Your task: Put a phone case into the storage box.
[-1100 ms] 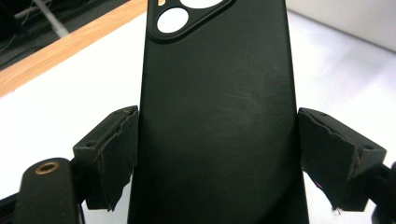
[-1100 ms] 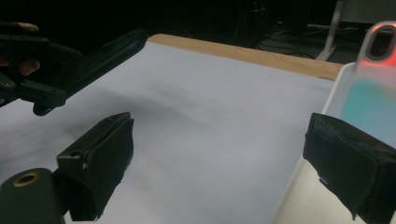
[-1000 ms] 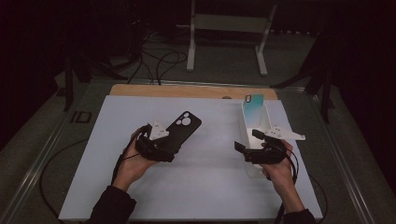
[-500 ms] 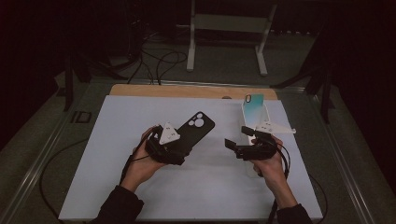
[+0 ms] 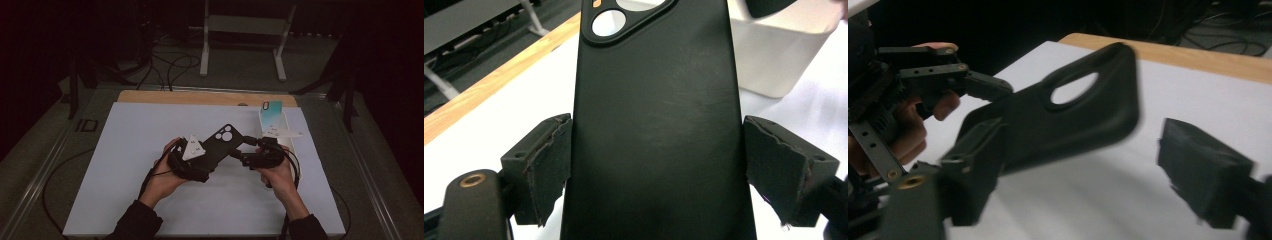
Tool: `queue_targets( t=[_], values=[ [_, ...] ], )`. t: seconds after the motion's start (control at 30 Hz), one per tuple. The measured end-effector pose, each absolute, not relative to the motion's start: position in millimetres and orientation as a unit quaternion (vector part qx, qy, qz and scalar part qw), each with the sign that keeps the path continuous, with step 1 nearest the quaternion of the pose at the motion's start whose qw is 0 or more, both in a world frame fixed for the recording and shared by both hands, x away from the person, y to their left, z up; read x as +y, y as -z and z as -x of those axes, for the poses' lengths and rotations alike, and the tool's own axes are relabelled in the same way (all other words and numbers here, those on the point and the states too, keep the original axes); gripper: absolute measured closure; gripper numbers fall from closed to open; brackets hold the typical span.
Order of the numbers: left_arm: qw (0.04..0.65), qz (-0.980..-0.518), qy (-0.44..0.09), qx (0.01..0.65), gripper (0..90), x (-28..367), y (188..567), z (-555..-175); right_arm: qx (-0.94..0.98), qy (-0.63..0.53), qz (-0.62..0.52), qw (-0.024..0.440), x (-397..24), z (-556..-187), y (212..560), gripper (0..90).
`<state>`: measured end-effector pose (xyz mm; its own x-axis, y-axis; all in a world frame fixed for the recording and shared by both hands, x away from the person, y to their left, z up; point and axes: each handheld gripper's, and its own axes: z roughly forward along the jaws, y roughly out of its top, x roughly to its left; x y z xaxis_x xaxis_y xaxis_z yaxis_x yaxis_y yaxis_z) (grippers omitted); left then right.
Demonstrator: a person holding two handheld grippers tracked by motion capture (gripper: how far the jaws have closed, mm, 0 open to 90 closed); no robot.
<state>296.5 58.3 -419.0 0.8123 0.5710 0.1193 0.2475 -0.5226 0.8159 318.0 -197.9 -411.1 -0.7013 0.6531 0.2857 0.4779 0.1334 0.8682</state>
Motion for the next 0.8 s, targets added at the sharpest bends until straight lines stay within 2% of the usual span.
queue_targets(
  t=[0.2, 0.33, 0.37, 0.53, 0.57, 0.63, 0.67, 0.8],
  values=[
    [0.429, -0.852, -0.186, 0.236, 16.0, 52, 420, -295, 0.748, -0.542, -0.380, 0.047, -192, -320, 413, 47.1],
    [0.427, -0.852, -0.186, 0.237, 15.9, 51, 421, -295, 0.747, -0.544, -0.381, 0.031, -189, -320, 414, 52.7],
    [0.427, -0.852, -0.186, 0.238, 15.8, 50, 422, -295, 0.744, -0.549, -0.380, 0.016, -187, -320, 414, 57.4],
    [0.427, -0.852, -0.186, 0.238, 15.8, 49, 422, -295, 0.745, -0.551, -0.375, 0.006, -184, -320, 415, 61.9],
    [0.426, -0.854, -0.183, 0.237, 15.8, 46, 424, -295, 0.746, -0.554, -0.369, -0.002, -179, -320, 415, 69.0],
    [0.426, -0.854, -0.183, 0.237, 15.8, 46, 424, -295, 0.746, -0.555, -0.369, -0.005, -178, -320, 415, 69.0],
    [0.426, -0.854, -0.182, 0.236, 15.7, 46, 424, -294, 0.746, -0.558, -0.363, -0.011, -176, -320, 415, 75.9],
    [0.423, -0.856, -0.184, 0.234, 15.3, 46, 425, -294, 0.747, -0.558, -0.362, -0.012, -174, -318, 414, 78.1]
  ],
)
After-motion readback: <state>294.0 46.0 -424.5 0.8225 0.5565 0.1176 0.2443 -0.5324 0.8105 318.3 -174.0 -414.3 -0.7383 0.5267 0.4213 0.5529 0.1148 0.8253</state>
